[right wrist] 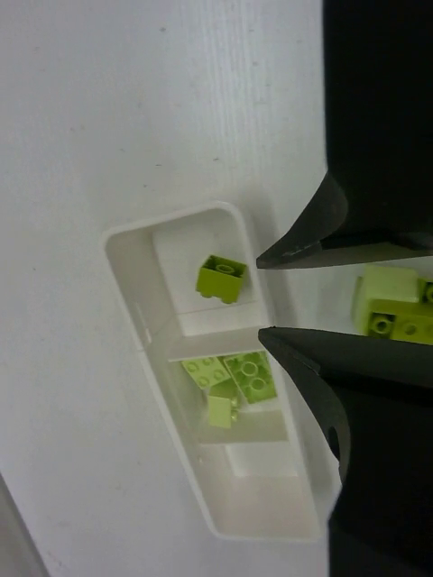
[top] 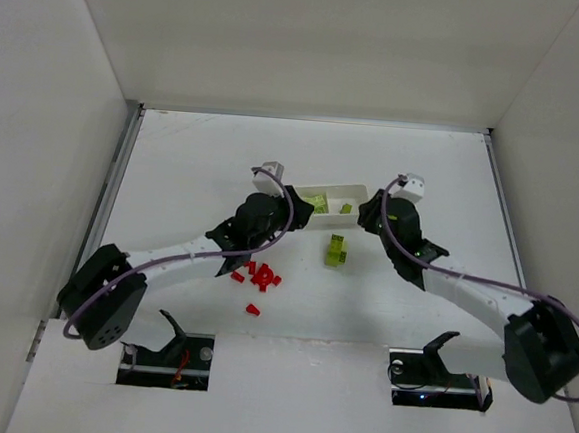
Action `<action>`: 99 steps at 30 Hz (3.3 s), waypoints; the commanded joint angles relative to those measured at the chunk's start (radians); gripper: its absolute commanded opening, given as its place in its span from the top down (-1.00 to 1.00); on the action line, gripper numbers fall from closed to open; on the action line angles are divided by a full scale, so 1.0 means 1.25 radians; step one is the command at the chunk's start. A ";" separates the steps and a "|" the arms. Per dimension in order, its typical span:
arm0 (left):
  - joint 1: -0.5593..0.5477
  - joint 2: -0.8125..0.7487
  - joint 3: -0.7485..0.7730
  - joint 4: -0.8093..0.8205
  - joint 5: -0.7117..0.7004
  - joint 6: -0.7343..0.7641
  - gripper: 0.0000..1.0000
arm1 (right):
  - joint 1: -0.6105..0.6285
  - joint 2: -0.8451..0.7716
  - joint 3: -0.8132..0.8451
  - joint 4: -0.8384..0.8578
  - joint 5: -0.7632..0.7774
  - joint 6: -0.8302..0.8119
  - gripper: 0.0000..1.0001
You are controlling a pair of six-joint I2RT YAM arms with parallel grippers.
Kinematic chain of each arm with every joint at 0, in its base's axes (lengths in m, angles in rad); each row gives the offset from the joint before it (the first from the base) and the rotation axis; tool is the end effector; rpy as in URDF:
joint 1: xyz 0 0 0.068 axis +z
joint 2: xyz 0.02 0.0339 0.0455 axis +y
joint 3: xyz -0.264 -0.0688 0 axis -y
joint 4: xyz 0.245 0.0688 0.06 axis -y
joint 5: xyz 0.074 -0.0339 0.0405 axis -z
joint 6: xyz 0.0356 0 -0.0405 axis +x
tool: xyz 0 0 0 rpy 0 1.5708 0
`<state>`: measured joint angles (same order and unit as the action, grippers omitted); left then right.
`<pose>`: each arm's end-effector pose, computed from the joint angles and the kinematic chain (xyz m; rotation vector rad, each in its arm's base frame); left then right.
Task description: Sort the legos into containers by color
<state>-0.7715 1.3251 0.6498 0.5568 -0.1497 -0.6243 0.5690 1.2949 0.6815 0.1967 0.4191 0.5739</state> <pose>0.2137 -0.2004 0.2503 0.0126 1.7739 -0.9083 0.2440 0.1389 0.2324 0.2742 1.9454 0.3370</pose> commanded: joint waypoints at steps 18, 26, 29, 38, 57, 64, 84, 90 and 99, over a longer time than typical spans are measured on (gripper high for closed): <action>0.035 0.374 0.324 -0.066 -0.094 0.177 0.41 | 0.196 -0.237 -0.202 0.027 0.000 0.013 -0.33; 0.035 0.378 0.328 -0.090 -0.106 0.186 0.02 | 0.252 -0.105 -0.118 -0.008 0.067 0.006 -0.37; 0.035 0.345 0.312 -0.091 -0.106 0.188 -0.01 | 0.261 -0.073 -0.092 -0.016 0.105 0.001 -0.37; 0.014 0.121 0.144 -0.053 -0.104 0.128 0.12 | 0.274 0.043 -0.011 -0.090 0.160 0.005 -0.33; 0.039 -0.219 -0.157 -0.043 0.023 -0.075 0.10 | 0.294 0.069 0.043 -0.211 0.204 0.105 0.58; 0.063 -0.279 -0.215 0.078 0.122 -0.206 0.00 | 0.235 -0.212 -0.070 -0.068 0.020 0.138 0.57; 0.088 -0.205 -0.340 0.512 0.174 -0.474 -0.25 | 0.055 -0.094 -0.144 0.546 -0.405 0.476 0.55; 0.098 -0.166 -0.333 0.561 0.170 -0.482 -0.25 | 0.060 -0.040 -0.148 0.648 -0.424 0.541 0.54; 0.112 -0.077 -0.315 0.644 0.180 -0.502 -0.13 | 0.066 -0.003 -0.170 0.726 -0.426 0.588 0.54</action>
<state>-0.6476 1.2087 0.2306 1.2472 0.0635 -1.2381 0.6472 1.2911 0.4728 0.9600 -0.0952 1.2705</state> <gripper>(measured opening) 0.570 0.412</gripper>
